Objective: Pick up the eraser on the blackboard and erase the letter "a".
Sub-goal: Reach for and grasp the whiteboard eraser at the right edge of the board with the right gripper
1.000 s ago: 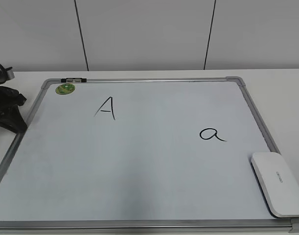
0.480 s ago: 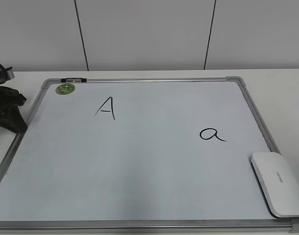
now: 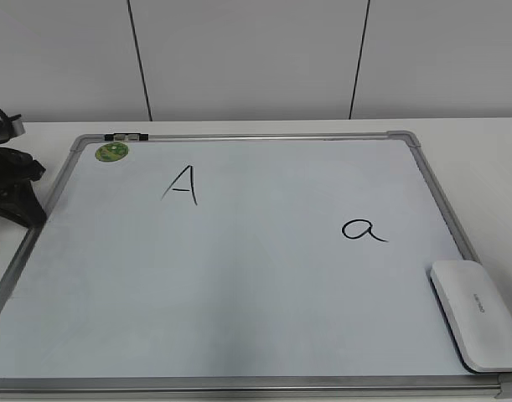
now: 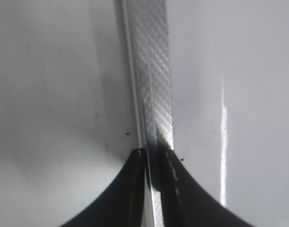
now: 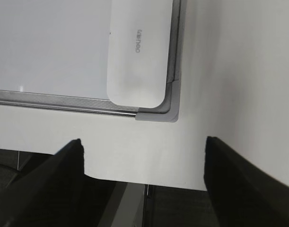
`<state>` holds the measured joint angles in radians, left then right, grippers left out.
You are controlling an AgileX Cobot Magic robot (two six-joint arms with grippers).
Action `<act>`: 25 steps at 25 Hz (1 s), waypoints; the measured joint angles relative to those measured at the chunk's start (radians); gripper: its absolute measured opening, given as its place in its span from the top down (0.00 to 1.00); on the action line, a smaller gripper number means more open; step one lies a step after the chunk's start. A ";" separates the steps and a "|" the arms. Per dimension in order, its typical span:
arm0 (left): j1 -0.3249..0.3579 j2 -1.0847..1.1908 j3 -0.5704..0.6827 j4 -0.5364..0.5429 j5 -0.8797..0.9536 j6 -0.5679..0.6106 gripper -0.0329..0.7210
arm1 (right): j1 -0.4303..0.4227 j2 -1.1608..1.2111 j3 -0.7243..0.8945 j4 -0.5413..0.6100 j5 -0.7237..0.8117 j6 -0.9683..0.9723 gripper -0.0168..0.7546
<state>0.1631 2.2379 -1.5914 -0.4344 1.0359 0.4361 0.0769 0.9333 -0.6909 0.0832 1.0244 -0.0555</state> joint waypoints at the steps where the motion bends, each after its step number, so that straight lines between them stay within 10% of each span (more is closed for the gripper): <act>1: 0.000 0.000 0.000 0.000 0.000 0.000 0.88 | 0.000 0.053 -0.005 0.007 -0.006 -0.002 0.22; 25: 0.000 0.000 -0.001 0.000 0.004 0.000 0.88 | 0.070 0.565 -0.115 -0.023 -0.253 0.000 0.19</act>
<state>0.1631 2.2379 -1.5929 -0.4344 1.0396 0.4361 0.1473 1.4985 -0.8057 0.0600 0.7715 -0.0558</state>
